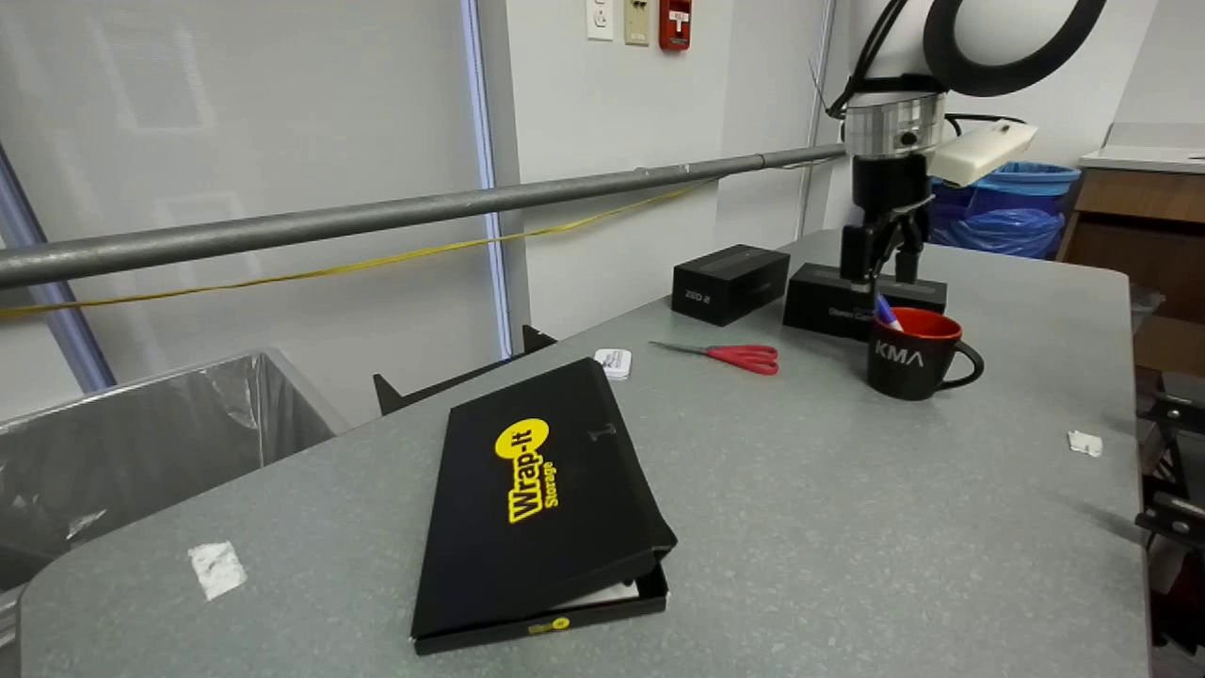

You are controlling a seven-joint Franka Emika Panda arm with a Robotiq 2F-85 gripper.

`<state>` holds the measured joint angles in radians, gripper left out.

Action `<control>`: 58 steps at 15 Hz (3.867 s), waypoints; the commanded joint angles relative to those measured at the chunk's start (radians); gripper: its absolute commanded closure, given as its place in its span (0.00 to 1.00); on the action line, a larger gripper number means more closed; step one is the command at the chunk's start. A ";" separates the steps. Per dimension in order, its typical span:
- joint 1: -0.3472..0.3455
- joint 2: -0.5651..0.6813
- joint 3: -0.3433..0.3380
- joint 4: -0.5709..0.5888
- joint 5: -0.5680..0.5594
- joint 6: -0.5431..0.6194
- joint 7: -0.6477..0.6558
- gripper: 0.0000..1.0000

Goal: Take the blue pen out of the red and black mug

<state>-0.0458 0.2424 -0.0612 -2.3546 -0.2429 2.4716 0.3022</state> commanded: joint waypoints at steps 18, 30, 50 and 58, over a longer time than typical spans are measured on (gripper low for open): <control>0.050 -0.006 -0.046 0.030 0.011 0.022 0.001 0.97; 0.099 -0.372 0.095 -0.065 0.182 -0.217 -0.189 0.97; 0.191 0.298 0.082 0.303 0.068 -0.287 -0.140 0.45; 0.204 0.304 0.075 0.322 0.067 -0.291 -0.135 0.00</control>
<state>0.1349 0.5277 0.0312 -2.0710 -0.1511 2.2199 0.1369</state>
